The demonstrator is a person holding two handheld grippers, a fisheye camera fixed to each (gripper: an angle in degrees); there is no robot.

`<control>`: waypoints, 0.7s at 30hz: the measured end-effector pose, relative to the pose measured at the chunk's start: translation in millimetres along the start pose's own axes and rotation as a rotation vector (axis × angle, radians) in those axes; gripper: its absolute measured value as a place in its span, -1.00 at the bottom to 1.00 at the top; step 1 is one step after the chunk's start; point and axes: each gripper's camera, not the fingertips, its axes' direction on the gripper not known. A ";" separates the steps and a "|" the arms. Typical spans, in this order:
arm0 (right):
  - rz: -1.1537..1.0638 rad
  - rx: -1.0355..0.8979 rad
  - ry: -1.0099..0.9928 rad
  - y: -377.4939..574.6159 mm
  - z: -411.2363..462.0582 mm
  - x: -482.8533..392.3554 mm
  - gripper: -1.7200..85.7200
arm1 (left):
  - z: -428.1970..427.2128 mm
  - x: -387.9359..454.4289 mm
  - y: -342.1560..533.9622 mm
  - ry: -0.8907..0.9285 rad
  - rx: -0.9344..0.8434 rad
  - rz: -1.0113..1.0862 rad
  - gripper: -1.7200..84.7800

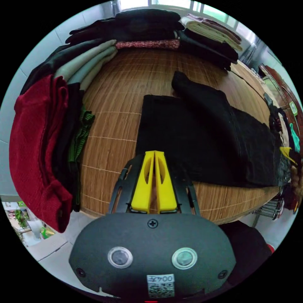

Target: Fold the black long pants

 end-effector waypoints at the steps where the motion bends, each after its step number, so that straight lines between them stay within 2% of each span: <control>1: 0.022 -0.015 -0.041 -13.9 24.6 -3.6 -0.72 | -0.1 -5.5 -2.9 0.003 -0.002 0.015 -0.95; 5: 0.125 0.011 -0.175 -49.2 76.9 -8.9 -0.66 | 1.5 -61.2 -23.1 0.106 -0.013 0.029 -0.95; 8: 0.172 -0.034 -0.148 -66.3 115.2 -18.5 -0.66 | 7.1 -111.7 -36.0 0.238 -0.018 -0.016 -0.95; 11: 0.183 -0.042 -0.124 -75.2 137.3 -34.7 -0.86 | 13.1 -155.7 -53.3 0.335 -0.043 -0.026 -0.95; 13: -0.010 0.065 -0.024 -81.6 129.8 -85.2 -0.92 | 15.2 -180.7 -65.8 0.384 -0.068 -0.035 -0.95; 15: -0.209 0.047 0.059 -84.6 133.4 -136.2 -0.93 | 9.3 -213.5 -78.6 0.383 -0.051 -0.077 -0.95; 19: -0.645 -0.127 0.381 -56.7 195.0 -237.7 -0.89 | 10.9 -274.2 -87.4 0.451 -0.053 -0.199 -0.96; 21: -0.761 -0.244 0.505 -35.4 238.1 -255.2 -0.86 | 18.8 -308.3 -90.5 0.459 -0.082 -0.249 -0.96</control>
